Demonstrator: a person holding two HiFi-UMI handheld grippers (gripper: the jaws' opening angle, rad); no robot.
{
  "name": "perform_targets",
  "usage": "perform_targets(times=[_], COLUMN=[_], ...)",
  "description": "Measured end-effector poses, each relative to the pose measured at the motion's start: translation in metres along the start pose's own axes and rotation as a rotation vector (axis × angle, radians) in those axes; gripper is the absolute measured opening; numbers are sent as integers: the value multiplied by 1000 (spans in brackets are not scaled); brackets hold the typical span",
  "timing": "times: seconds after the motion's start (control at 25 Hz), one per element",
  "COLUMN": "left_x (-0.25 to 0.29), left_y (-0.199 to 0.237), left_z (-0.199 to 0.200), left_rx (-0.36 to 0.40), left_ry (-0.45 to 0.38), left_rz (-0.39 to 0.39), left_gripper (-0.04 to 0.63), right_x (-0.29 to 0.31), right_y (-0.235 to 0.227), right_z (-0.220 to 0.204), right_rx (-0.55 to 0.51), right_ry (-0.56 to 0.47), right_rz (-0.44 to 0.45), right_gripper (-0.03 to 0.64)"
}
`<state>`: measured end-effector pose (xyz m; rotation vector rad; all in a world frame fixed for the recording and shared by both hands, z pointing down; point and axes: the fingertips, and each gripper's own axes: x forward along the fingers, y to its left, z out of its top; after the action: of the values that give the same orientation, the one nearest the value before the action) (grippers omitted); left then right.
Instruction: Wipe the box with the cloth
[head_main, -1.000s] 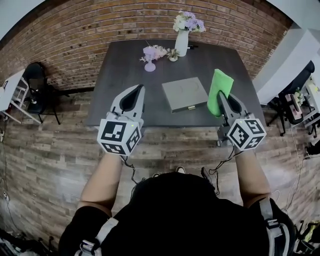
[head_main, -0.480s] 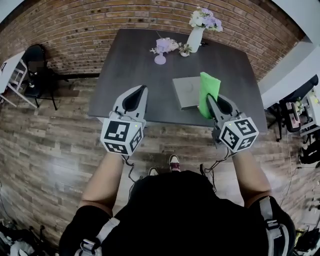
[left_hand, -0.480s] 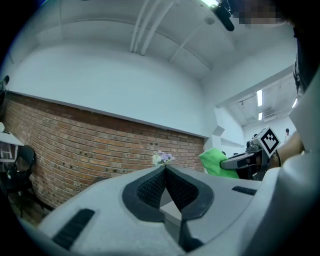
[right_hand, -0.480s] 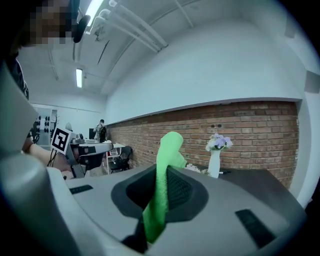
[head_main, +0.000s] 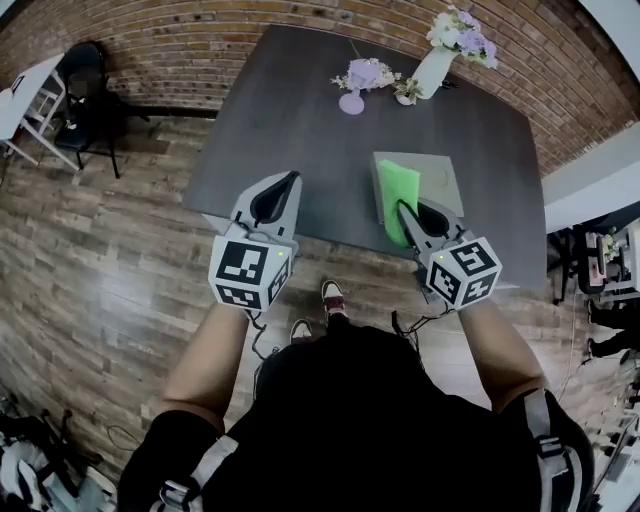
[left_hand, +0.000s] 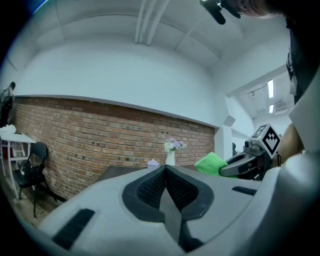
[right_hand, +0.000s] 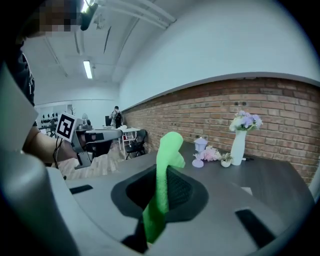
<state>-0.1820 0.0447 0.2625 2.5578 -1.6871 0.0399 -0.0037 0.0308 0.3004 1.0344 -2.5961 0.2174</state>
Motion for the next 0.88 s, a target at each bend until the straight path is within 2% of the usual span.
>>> perform_targets(times=[0.4, 0.88], left_x=[46, 80], left_y=[32, 32], left_z=[-44, -102], left_rx=[-75, -154], left_ry=[75, 161], left_rz=[63, 81], left_gripper=[9, 9], right_x=[71, 109], right_y=[-15, -13], right_z=[-38, -90], right_rx=[-38, -92], right_ry=[144, 272], right_rz=[130, 248], right_gripper=[37, 37])
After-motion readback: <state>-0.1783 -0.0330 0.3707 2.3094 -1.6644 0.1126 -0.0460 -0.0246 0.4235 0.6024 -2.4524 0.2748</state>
